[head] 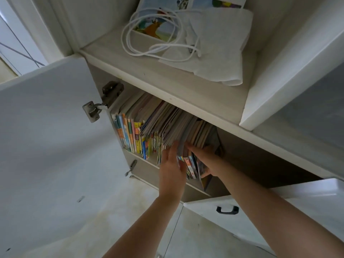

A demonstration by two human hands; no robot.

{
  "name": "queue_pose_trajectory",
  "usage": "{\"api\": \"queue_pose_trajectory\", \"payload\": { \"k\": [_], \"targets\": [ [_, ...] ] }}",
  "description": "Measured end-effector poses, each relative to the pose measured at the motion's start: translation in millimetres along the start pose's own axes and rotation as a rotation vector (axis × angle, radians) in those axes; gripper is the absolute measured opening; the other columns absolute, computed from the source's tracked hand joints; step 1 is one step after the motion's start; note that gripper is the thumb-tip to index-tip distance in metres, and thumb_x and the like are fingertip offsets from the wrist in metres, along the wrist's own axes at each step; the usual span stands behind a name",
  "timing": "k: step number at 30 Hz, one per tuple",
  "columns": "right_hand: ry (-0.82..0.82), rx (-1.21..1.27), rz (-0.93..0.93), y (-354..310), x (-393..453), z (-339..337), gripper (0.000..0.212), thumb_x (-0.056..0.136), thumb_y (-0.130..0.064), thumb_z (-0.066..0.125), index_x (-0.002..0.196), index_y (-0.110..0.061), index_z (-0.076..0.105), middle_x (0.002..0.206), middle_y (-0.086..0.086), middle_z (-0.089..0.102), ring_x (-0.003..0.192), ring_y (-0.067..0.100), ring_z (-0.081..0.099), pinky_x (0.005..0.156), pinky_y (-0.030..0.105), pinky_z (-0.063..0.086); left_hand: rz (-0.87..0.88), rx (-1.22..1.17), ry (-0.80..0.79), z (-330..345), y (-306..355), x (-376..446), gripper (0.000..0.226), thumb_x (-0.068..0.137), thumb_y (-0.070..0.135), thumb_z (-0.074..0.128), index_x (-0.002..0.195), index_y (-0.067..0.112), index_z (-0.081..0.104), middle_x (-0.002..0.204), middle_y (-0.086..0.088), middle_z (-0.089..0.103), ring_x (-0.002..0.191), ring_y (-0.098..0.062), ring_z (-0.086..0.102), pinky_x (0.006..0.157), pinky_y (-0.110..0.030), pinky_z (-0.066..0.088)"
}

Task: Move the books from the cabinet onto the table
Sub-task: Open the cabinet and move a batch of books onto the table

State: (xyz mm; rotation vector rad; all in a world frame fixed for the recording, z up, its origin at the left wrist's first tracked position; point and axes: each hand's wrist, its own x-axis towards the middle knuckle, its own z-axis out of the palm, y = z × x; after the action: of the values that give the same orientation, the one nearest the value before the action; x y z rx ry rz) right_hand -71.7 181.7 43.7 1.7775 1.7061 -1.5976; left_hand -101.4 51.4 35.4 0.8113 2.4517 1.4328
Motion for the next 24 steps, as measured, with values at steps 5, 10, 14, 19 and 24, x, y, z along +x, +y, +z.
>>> {"api": "queue_pose_trajectory", "payload": {
  "k": [5,10,14,19,24],
  "targets": [
    [0.026,-0.020,-0.056,2,2,-3,0.088,0.065,-0.069,0.070,0.125,-0.018,0.031,0.106,0.012,0.056,0.096,0.032,0.059,0.083,0.052,0.056,-0.019,0.034,0.010,11,-1,-1,0.070,0.082,-0.007,0.063,0.144,0.017,0.041,0.135,-0.013,0.048,0.118,-0.032,0.057,0.094,-0.027,0.046],
    [0.022,0.017,-0.074,3,1,-2,0.081,0.066,-0.063,0.072,0.120,-0.019,0.031,0.106,0.017,0.058,0.095,0.034,0.062,0.079,0.053,0.057,0.059,0.053,-0.028,14,-7,-6,0.074,0.079,-0.007,0.066,0.145,0.015,0.039,0.133,-0.016,0.044,0.102,-0.033,0.064,0.073,-0.040,0.061],
    [0.033,0.050,-0.096,9,6,-3,0.076,0.071,-0.056,0.071,0.124,-0.012,0.038,0.105,0.016,0.061,0.086,0.029,0.065,0.067,0.043,0.060,0.108,0.040,0.010,14,-1,-8,0.074,0.071,-0.010,0.072,0.138,0.011,0.049,0.125,-0.021,0.046,0.100,-0.029,0.062,0.076,-0.033,0.059],
    [0.064,0.121,-0.115,17,9,-8,0.063,0.080,-0.047,0.069,0.121,-0.006,0.045,0.105,0.017,0.064,0.084,0.026,0.066,0.052,0.031,0.057,0.139,0.011,0.025,21,-2,-13,0.074,0.072,-0.018,0.066,0.139,0.011,0.048,0.133,-0.021,0.045,0.111,-0.009,0.048,0.084,-0.003,0.039],
    [0.166,0.084,-0.167,22,8,-13,0.049,0.087,-0.031,0.060,0.121,-0.001,0.041,0.106,0.018,0.061,0.071,0.018,0.060,0.037,0.018,0.043,0.111,-0.038,-0.009,24,-7,-12,0.053,0.084,-0.002,0.059,0.133,0.016,0.050,0.125,-0.006,0.053,0.101,-0.018,0.060,0.085,-0.015,0.052]
  ]
}}
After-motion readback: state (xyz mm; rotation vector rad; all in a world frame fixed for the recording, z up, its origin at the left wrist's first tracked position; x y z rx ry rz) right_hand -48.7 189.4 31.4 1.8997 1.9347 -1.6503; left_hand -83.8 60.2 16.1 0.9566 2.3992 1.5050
